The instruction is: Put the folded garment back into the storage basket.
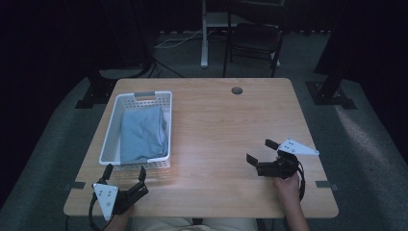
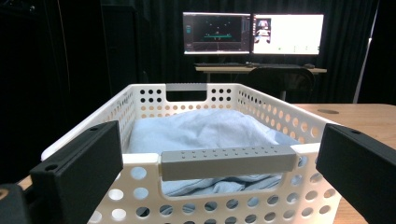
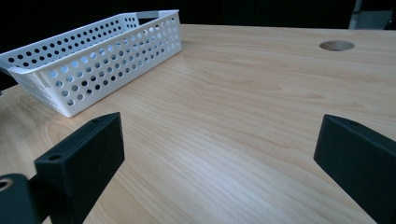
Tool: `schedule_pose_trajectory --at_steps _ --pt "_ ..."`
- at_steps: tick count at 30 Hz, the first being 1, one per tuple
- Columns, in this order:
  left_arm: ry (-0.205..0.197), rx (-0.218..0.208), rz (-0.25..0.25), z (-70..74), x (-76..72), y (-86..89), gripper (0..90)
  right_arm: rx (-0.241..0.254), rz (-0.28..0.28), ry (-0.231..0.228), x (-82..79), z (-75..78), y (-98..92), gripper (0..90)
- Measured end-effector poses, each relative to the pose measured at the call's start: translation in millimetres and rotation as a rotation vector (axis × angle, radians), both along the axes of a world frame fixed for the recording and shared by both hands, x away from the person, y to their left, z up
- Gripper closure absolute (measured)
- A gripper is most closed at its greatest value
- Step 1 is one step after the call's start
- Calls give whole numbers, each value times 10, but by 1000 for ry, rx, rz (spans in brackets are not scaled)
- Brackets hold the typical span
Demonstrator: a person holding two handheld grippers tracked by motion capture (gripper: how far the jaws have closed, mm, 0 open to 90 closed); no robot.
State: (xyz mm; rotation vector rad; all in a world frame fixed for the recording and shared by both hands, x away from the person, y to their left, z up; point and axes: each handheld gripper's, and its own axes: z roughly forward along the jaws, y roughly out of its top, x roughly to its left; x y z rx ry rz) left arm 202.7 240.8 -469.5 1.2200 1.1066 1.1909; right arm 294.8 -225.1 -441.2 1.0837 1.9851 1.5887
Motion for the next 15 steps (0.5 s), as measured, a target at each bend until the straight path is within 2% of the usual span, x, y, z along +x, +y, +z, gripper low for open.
schedule_pose_trajectory --at_steps 10,15 --pt "-2 0 0 0 -2 1 18 14 -38 0 -180 -69 -163 14" --pt "-3 0 -3 -1 -3 2 18 25 -59 16 -246 -132 -268 14"
